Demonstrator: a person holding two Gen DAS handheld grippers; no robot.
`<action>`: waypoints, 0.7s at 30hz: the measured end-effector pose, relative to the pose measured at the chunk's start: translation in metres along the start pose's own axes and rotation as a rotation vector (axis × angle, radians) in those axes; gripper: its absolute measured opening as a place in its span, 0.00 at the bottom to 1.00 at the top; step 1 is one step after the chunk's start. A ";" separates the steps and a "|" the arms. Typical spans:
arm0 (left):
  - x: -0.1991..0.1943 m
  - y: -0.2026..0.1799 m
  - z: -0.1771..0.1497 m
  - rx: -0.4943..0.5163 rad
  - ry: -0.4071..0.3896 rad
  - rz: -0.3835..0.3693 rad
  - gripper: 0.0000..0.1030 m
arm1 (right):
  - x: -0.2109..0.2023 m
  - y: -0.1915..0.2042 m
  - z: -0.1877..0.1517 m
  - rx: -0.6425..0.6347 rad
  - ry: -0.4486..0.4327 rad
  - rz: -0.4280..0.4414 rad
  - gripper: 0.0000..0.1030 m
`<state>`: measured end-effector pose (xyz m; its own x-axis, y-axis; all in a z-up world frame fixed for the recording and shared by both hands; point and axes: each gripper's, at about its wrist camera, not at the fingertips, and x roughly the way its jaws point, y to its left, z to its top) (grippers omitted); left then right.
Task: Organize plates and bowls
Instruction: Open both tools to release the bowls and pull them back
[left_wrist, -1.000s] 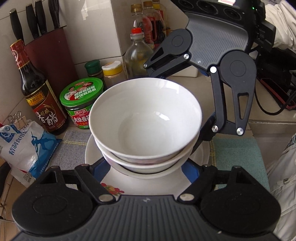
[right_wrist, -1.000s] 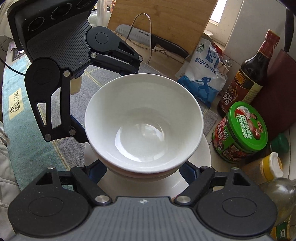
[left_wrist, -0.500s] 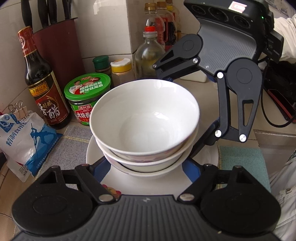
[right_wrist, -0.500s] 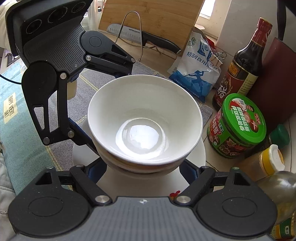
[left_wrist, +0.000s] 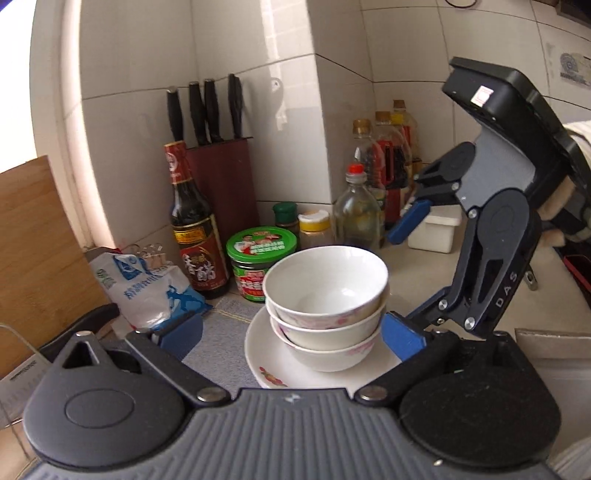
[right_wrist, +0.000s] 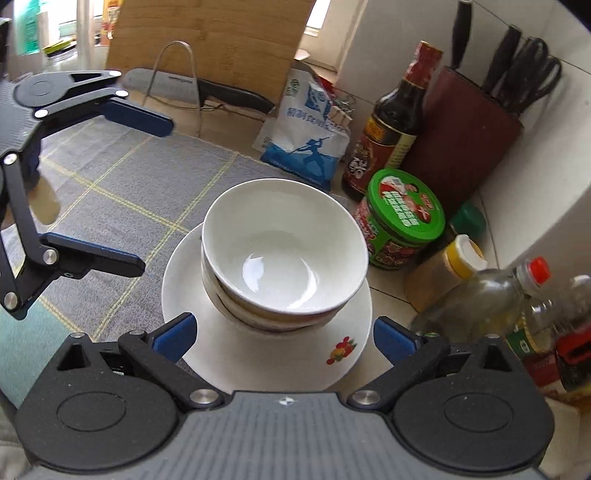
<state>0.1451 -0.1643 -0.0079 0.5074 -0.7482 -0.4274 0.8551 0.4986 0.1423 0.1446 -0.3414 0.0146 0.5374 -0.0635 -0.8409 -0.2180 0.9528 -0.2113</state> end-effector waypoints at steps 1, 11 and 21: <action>-0.007 -0.001 0.002 -0.026 0.007 0.042 0.99 | -0.006 0.006 0.001 0.041 0.001 -0.034 1.00; -0.063 0.000 0.022 -0.202 0.154 0.236 0.99 | -0.074 0.054 -0.014 0.505 -0.070 -0.273 1.00; -0.086 -0.008 0.029 -0.243 0.155 0.245 0.99 | -0.108 0.079 -0.027 0.642 -0.126 -0.349 1.00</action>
<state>0.0981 -0.1170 0.0536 0.6557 -0.5285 -0.5392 0.6510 0.7574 0.0493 0.0477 -0.2674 0.0752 0.5858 -0.3966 -0.7068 0.4814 0.8719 -0.0902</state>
